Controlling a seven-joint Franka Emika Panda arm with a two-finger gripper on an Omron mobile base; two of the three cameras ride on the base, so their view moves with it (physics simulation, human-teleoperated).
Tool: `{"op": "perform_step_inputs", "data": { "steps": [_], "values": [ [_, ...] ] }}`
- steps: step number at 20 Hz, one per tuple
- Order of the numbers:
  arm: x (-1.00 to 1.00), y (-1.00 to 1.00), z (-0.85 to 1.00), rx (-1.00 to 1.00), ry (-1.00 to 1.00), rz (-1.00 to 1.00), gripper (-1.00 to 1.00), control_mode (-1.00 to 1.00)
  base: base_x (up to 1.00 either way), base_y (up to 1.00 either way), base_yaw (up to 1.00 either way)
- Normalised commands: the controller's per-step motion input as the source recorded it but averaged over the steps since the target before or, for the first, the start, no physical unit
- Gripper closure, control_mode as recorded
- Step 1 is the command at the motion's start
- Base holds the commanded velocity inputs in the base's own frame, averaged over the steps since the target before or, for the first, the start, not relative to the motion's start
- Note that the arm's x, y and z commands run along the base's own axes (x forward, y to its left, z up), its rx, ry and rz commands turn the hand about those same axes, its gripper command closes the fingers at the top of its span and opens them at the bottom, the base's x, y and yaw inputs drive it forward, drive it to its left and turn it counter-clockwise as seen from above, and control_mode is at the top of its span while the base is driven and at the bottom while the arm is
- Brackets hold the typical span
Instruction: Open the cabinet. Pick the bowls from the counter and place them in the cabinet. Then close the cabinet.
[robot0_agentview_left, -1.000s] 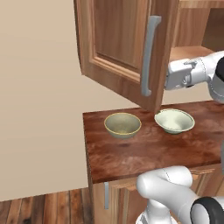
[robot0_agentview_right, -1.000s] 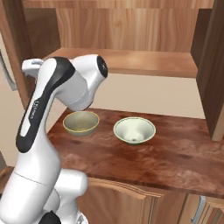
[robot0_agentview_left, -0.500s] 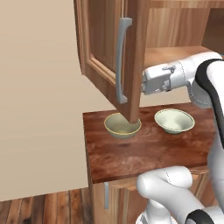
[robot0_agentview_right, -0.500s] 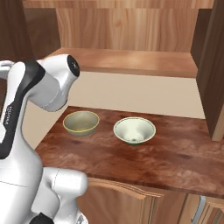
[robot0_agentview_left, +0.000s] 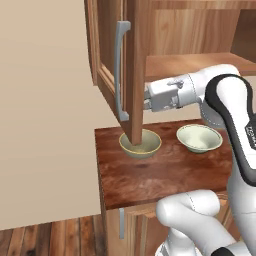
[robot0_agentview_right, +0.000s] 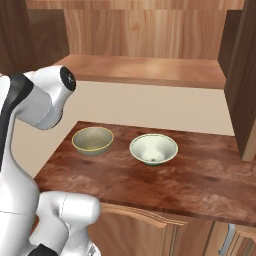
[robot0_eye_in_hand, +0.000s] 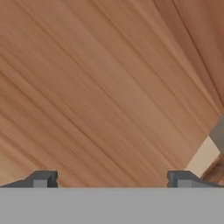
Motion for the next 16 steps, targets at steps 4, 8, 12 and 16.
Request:
{"op": "perform_step_inputs", "data": {
  "steps": [4, 8, 12, 16],
  "values": [
    [0.00, -0.10, -0.06, 0.00, 0.01, -0.11, -1.00, -1.00, 0.00, 0.00, 0.00],
    [0.10, -0.61, 0.00, -0.05, 0.01, -0.33, -1.00, -1.00, 0.00, 0.00, 0.00],
    [0.26, -0.96, -0.18, -0.11, 0.07, -0.34, -1.00, -1.00, 0.00, 0.00, 0.00],
    [0.44, -0.77, -0.42, -0.11, 0.09, -0.27, -1.00, -1.00, 0.00, 0.00, 0.00]
  ]
}}
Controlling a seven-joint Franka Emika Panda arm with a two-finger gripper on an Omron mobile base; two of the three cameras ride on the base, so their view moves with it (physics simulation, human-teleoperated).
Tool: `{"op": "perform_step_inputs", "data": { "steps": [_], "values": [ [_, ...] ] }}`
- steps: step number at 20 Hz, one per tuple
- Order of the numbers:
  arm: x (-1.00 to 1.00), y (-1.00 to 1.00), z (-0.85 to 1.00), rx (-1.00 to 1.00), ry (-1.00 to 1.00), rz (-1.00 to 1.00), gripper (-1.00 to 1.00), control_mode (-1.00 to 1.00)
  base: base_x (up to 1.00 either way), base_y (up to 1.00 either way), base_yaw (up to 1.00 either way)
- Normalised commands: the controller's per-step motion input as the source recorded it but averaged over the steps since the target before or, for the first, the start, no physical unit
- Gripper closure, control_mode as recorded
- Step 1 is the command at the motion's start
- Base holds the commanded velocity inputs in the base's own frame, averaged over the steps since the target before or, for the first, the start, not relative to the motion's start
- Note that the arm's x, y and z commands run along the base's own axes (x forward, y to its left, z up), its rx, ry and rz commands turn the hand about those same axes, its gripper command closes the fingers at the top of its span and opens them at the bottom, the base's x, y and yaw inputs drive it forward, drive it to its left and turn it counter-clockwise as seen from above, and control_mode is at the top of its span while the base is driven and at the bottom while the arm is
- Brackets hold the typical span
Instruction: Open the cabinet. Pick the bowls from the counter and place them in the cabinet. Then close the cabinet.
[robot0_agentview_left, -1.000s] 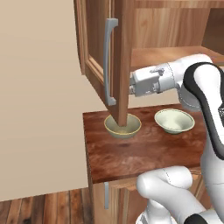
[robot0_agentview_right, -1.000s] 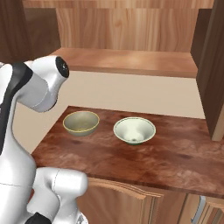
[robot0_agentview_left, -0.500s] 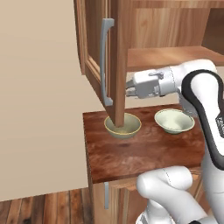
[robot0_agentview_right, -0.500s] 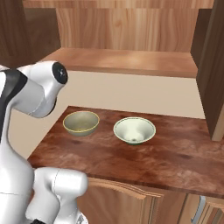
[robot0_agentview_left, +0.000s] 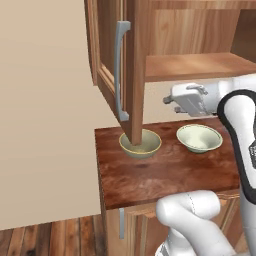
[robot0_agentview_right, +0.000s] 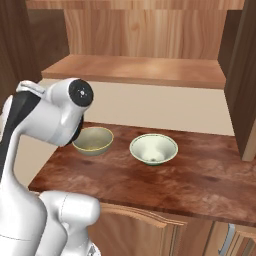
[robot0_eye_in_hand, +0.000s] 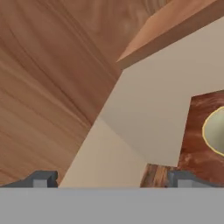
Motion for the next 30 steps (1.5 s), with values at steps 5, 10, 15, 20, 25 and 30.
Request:
{"op": "perform_step_inputs", "data": {
  "steps": [5, 10, 15, 20, 25, 30],
  "values": [
    [0.46, -0.58, -0.30, -0.07, 0.29, -0.20, -1.00, -1.00, 0.00, 0.00, 0.00],
    [0.40, -0.21, -0.44, -0.08, 0.26, -0.11, -1.00, -1.00, 0.00, 0.00, 0.00],
    [0.24, 0.00, -0.51, 0.00, 0.15, -0.08, -1.00, -1.00, 0.00, 0.00, 0.00],
    [0.35, 0.00, -0.67, 0.00, 0.04, -0.07, -1.00, -1.00, 0.00, 0.00, 0.00],
    [0.30, 0.00, -0.58, 0.01, 0.04, -0.08, -1.00, -1.00, 0.00, 0.00, 0.00],
    [0.30, 0.00, -0.44, 0.05, 0.09, -0.09, -1.00, -1.00, 0.00, 0.00, 0.00]
  ]
}}
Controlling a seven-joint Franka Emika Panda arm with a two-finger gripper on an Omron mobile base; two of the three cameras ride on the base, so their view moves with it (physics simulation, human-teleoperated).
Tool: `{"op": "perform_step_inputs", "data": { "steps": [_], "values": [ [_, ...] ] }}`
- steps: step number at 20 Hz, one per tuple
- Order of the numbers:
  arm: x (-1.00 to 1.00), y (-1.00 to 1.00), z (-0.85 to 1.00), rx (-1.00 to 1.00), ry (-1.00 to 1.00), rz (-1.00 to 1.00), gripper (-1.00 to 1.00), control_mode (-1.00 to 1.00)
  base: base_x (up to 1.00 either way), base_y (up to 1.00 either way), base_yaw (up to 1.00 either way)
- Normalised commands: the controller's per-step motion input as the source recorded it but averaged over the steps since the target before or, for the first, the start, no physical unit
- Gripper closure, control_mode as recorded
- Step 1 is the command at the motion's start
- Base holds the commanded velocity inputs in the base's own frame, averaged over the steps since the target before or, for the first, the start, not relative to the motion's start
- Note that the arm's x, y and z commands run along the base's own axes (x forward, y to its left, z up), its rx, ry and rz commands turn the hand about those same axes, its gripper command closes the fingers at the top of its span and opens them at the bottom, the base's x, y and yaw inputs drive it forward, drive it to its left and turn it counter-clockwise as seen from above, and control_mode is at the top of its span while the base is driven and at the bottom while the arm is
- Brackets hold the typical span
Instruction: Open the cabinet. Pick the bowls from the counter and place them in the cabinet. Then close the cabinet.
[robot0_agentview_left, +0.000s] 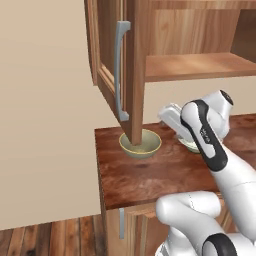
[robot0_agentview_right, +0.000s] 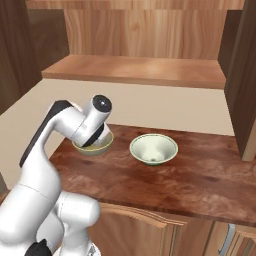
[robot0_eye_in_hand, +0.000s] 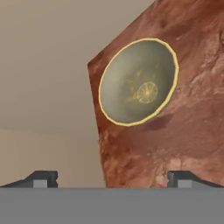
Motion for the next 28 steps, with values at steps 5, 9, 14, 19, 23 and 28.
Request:
{"op": "perform_step_inputs", "data": {
  "steps": [5, 9, 14, 19, 23, 28],
  "values": [
    [0.48, 0.00, -0.58, 0.02, 0.04, -0.09, -1.00, -1.00, 0.00, 0.00, 0.00],
    [0.60, 0.00, -0.62, 0.00, 0.02, -0.10, -1.00, -1.00, 0.00, 0.00, 0.00],
    [0.52, -0.02, -0.54, 0.00, 0.01, -0.08, -1.00, -1.00, 0.00, 0.00, 0.00],
    [0.33, -0.10, -0.39, 0.00, 0.00, -0.05, -1.00, -1.00, 0.00, 0.00, 0.00],
    [0.11, -0.20, -0.26, 0.00, 0.00, -0.02, -1.00, -1.00, 0.00, 0.00, 0.00],
    [0.24, -0.03, -0.39, 0.00, 0.00, -0.01, -1.00, -1.00, 0.00, 0.00, 0.00]
  ]
}}
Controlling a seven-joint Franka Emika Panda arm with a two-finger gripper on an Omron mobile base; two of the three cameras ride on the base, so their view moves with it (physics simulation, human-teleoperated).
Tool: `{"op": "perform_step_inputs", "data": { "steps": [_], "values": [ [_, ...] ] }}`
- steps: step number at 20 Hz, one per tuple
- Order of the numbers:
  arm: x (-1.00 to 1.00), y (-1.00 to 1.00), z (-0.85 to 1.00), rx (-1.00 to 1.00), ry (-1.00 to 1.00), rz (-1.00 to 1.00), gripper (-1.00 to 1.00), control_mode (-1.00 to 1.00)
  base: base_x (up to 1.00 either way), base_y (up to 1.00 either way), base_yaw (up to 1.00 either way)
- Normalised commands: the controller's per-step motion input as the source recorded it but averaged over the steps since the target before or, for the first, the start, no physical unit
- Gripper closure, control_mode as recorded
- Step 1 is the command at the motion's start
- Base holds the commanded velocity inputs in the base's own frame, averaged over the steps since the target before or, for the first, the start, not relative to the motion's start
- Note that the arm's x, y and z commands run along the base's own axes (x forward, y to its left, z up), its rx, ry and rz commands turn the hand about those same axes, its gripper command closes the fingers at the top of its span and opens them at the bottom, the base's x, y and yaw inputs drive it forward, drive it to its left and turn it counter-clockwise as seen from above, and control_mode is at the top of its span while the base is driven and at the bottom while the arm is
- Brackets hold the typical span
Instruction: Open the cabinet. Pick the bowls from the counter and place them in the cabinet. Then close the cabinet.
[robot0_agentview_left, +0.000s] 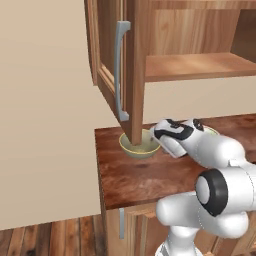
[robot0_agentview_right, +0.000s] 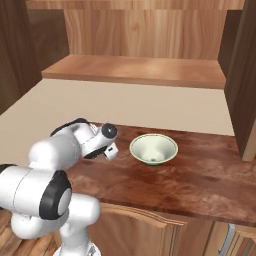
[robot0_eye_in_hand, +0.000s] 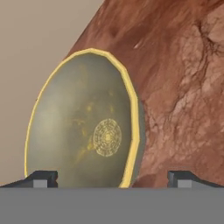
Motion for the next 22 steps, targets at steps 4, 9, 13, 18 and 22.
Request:
{"op": "perform_step_inputs", "data": {
  "steps": [4, 9, 13, 18, 22],
  "values": [
    [0.31, 0.00, -0.42, 0.00, 0.00, -0.01, -1.00, -1.00, 0.00, 0.00, 0.00],
    [0.29, -0.03, -0.40, 0.00, 0.00, -0.01, -1.00, -1.00, 0.00, 0.00, 0.00],
    [0.24, 0.00, -0.37, 0.00, 0.00, -0.01, -1.00, -1.00, 0.00, 0.00, 0.00],
    [0.20, 0.00, -0.31, 0.00, 0.00, -0.01, -1.00, -1.00, 0.00, 0.00, 0.00],
    [0.03, 0.01, -0.25, 0.00, 0.00, 0.00, 1.00, -1.00, 0.00, 0.00, 0.00]
  ]
}}
